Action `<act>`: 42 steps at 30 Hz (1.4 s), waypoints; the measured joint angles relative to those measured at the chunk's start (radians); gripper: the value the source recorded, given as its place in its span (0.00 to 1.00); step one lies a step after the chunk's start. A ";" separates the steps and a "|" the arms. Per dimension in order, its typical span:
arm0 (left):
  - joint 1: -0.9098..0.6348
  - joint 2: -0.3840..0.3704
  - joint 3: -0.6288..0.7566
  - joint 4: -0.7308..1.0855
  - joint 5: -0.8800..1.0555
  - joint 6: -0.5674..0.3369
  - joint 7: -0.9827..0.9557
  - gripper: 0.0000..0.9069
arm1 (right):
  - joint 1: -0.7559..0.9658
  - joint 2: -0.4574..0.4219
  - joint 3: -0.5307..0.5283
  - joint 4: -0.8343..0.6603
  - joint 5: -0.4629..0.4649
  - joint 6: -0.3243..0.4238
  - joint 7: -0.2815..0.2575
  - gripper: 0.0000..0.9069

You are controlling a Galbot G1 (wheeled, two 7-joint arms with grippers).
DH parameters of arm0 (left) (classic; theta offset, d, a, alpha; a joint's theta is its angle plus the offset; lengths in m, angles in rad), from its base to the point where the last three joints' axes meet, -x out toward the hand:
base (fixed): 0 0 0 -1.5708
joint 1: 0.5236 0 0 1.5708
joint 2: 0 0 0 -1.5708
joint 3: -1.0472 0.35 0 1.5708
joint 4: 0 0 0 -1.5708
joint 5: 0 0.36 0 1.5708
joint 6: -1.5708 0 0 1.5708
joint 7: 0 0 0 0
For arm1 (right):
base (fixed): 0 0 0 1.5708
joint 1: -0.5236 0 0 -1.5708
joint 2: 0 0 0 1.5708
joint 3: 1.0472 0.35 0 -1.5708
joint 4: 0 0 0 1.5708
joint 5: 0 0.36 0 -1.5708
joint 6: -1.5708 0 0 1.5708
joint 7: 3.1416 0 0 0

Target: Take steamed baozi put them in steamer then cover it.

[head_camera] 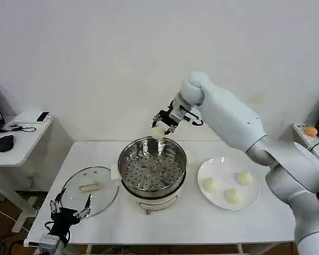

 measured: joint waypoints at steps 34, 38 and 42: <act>0.010 -0.010 0.011 0.014 0.000 0.014 0.035 1.00 | -0.102 0.082 -0.029 -0.053 -0.207 0.084 0.096 0.68; 0.008 -0.016 0.017 0.013 0.000 0.014 0.036 1.00 | -0.104 0.094 -0.029 -0.069 -0.223 0.076 0.112 0.68; 0.008 -0.016 0.016 0.013 0.000 0.014 0.036 1.00 | -0.107 0.106 -0.029 -0.086 -0.234 0.073 0.127 0.80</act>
